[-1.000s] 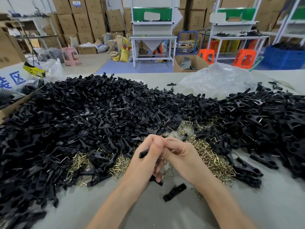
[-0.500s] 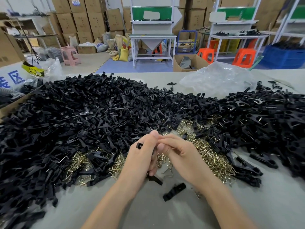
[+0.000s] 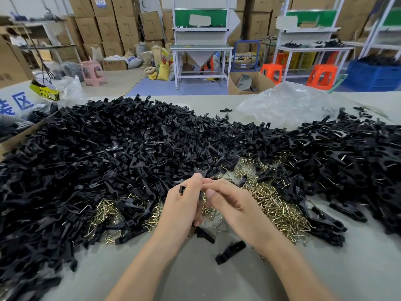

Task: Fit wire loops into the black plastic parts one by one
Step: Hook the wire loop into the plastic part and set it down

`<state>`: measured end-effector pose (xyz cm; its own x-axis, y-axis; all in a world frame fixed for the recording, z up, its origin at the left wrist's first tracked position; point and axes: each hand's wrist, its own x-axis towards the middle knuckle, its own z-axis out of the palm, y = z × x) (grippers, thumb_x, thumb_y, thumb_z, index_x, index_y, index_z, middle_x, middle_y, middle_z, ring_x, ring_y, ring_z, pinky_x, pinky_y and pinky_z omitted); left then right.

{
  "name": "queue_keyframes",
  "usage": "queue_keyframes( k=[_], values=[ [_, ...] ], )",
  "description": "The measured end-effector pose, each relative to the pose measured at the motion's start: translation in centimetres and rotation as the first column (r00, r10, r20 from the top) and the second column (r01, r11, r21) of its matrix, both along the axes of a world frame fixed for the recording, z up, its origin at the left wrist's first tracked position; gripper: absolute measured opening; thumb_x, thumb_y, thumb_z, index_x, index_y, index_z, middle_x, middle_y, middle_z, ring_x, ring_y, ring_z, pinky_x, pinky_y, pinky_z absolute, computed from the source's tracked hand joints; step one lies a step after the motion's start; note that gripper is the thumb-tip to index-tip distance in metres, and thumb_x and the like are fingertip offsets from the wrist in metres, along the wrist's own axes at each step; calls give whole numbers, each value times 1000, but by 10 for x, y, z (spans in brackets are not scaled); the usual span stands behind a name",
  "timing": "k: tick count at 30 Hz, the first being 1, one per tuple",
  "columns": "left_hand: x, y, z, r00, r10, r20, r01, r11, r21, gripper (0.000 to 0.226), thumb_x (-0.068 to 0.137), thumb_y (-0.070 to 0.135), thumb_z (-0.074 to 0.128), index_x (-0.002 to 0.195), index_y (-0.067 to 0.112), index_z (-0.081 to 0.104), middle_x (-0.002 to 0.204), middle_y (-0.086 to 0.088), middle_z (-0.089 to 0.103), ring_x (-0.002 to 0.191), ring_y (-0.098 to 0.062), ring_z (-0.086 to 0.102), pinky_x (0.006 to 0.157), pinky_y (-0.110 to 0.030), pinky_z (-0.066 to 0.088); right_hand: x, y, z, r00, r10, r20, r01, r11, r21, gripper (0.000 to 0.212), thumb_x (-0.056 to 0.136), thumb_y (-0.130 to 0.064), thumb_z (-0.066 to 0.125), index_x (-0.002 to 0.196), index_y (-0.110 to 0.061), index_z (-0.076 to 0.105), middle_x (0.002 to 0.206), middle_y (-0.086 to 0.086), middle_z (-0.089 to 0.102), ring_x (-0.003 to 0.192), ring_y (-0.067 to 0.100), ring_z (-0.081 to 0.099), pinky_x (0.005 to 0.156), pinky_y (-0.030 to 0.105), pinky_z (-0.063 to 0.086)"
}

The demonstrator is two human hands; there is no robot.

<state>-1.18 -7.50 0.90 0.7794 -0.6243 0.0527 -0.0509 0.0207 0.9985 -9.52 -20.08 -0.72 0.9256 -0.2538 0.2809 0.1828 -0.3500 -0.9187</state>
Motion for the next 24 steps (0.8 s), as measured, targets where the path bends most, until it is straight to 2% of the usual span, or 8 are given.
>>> queue_keyframes(
  k=[2, 7, 13, 16, 19, 21, 23, 24],
  values=[
    [0, 0, 1, 1000, 14, -4, -14, 1000, 2, 56, 90, 51, 45, 95, -1, 64, 58, -8, 42, 45, -17, 37, 42, -23, 37, 0, 1, 0, 1000, 10, -4, -10, 1000, -11, 25, 96, -41, 60, 118, -41, 71, 131, -19, 63, 109, 8, 68, 91, 23, 54],
    [0, 2, 1, 999, 20, 28, -21, 999, 29, 36, 99, 43, 52, 75, 20, 67, 52, 5, 47, 46, -15, 41, 42, -26, 37, 1, 4, 2, 1000, 7, -20, -8, 997, -79, 32, 92, -38, 67, 123, -47, 67, 123, -16, 63, 102, 13, 68, 91, 23, 52],
    [-6, 2, -1, 997, -55, 54, 56, 998, -14, 22, 97, 45, 59, 91, 25, 66, 57, 13, 58, 47, -7, 44, 43, -24, 40, 0, 5, 0, 998, -54, 12, 55, 956, -288, 40, 93, -17, 70, 126, -39, 68, 125, -19, 61, 113, 9, 62, 92, 19, 48],
    [-3, 3, -1, 994, -93, 60, 95, 995, -17, 30, 86, 58, 62, 106, 35, 64, 61, 12, 57, 50, -9, 47, 45, -22, 42, 0, 4, 0, 994, -87, 63, 103, 946, -307, 32, 97, -26, 64, 127, -37, 68, 123, -22, 61, 112, 3, 61, 91, 17, 48],
    [0, 3, -4, 987, -148, 57, 149, 989, -15, 62, 77, 71, 63, 129, 41, 52, 68, 7, 61, 56, -13, 54, 53, -24, 47, -2, 2, 3, 981, -170, 96, 185, 964, -189, 24, 97, -37, 61, 119, -40, 69, 111, -20, 67, 96, 0, 67, 76, 12, 51],
    [0, 4, -8, 981, -180, 73, 181, 983, -15, 75, 76, 82, 57, 137, 42, 45, 78, 3, 63, 64, -14, 57, 59, -27, 49, -1, -1, 10, 963, -249, 106, 256, 965, -56, 21, 96, -42, 61, 116, -40, 70, 101, -15, 73, 87, 3, 69, 73, 16, 53],
    [-3, 5, -12, 974, -196, 110, 199, 980, -16, 69, 81, 82, 47, 138, 44, 45, 86, 3, 65, 68, -14, 59, 61, -26, 50, 1, -18, 25, 924, -357, 136, 325, 922, 212, 23, 91, -44, 62, 108, -33, 72, 99, -9, 76, 83, 6, 71, 71, 23, 58],
    [-4, 5, -13, 972, -187, 144, 189, 982, -5, 60, 86, 78, 43, 136, 46, 46, 87, 5, 65, 69, -13, 59, 62, -25, 50, 1, -35, 37, 899, -407, 164, 312, 855, 414, 25, 90, -41, 63, 108, -25, 71, 100, -6, 77, 84, 10, 72, 71, 24, 59]
  ],
)
